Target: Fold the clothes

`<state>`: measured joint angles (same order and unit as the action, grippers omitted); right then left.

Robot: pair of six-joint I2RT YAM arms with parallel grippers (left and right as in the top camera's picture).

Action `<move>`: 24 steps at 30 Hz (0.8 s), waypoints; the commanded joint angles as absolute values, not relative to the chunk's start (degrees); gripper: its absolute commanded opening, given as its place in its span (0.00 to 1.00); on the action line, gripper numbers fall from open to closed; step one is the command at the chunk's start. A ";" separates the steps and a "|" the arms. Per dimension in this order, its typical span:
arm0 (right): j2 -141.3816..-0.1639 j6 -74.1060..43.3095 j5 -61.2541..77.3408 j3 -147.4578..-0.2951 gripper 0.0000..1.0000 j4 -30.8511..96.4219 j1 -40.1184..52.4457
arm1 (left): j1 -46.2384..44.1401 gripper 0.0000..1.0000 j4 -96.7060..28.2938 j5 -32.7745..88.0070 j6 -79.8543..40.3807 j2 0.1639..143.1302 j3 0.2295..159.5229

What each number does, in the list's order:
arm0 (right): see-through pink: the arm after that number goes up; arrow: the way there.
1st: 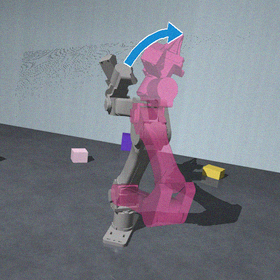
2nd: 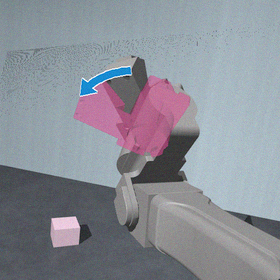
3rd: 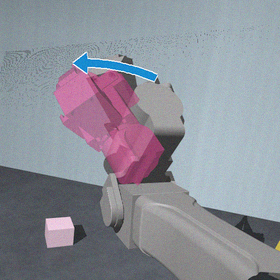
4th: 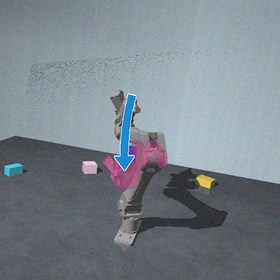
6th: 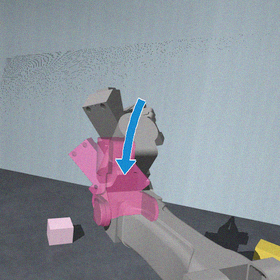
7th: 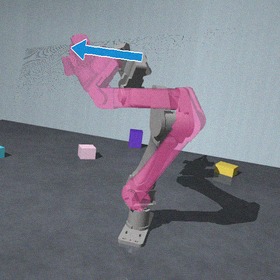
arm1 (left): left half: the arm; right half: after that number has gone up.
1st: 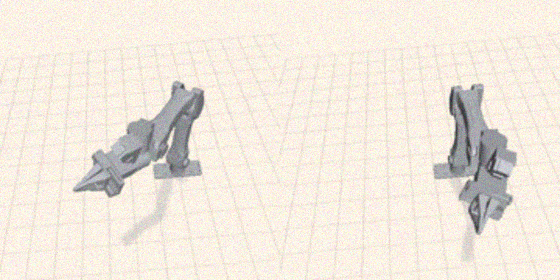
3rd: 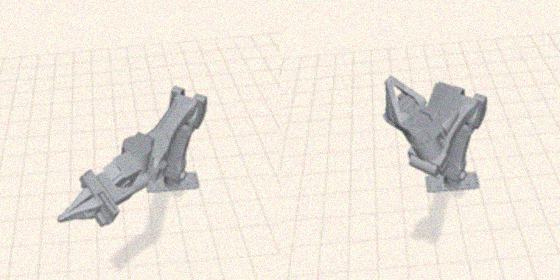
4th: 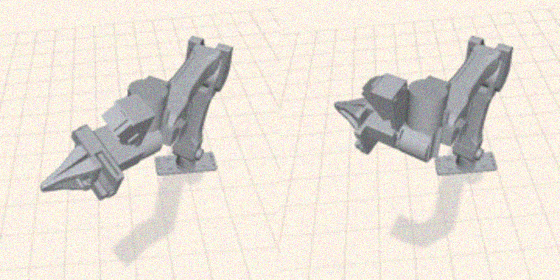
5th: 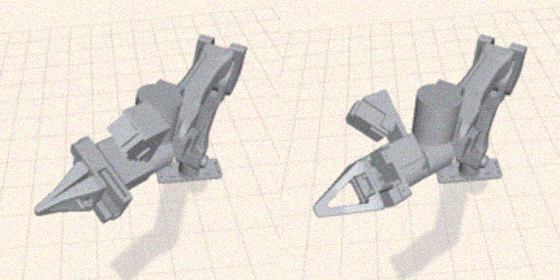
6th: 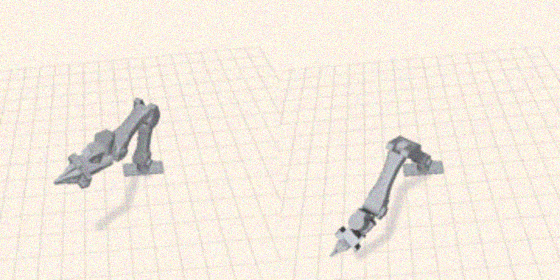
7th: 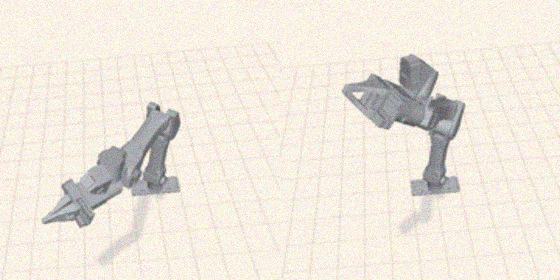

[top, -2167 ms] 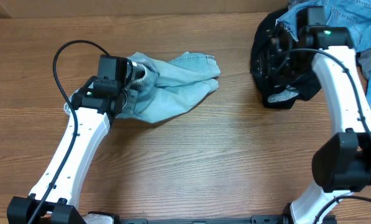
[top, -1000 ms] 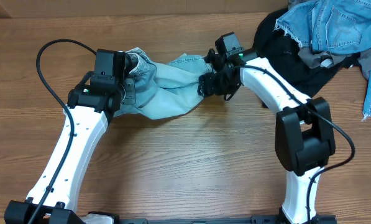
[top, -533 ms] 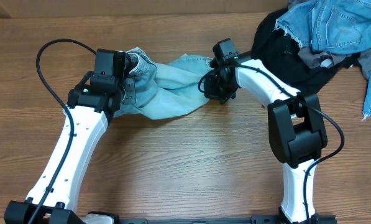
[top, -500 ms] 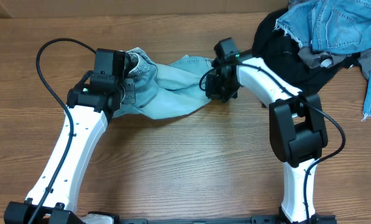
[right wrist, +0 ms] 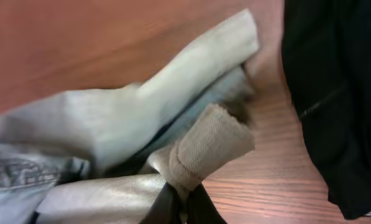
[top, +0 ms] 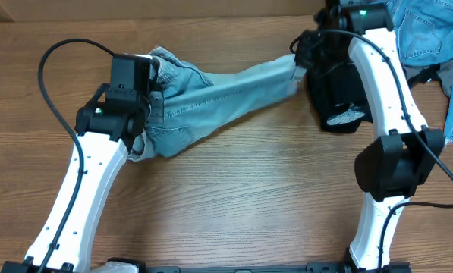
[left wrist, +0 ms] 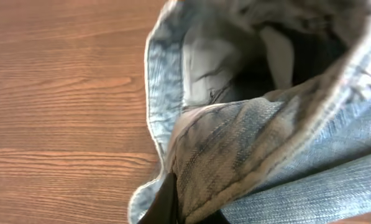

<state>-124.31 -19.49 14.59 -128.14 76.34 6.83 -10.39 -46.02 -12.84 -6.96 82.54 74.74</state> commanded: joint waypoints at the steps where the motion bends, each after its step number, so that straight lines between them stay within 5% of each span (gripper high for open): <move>1: -118.15 -19.53 10.96 -134.96 0.04 76.09 5.76 | -8.84 0.04 -44.45 -22.87 -10.61 77.82 77.54; 15: -107.79 -19.57 11.05 -138.89 0.04 70.22 5.78 | -5.85 0.07 -28.34 -23.73 -7.01 76.69 82.02; 20: -107.42 -19.57 11.22 -138.91 0.04 69.58 5.78 | -4.78 0.39 -30.98 -19.55 0.25 76.69 84.44; 21: -107.42 -19.55 11.22 -138.91 0.04 69.73 5.78 | -4.78 0.71 -32.38 -19.16 0.27 76.79 84.44; 22: -107.42 -19.55 11.22 -138.91 0.04 69.80 5.78 | -4.78 0.91 -33.82 -18.44 0.27 76.82 84.44; 24: -107.39 -19.55 11.22 -138.91 0.04 70.13 5.78 | -4.78 1.00 -37.71 -16.51 0.25 76.82 84.44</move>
<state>-109.75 -19.49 12.99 -136.97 70.32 6.37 -5.10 -34.17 -18.61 -1.67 78.08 82.85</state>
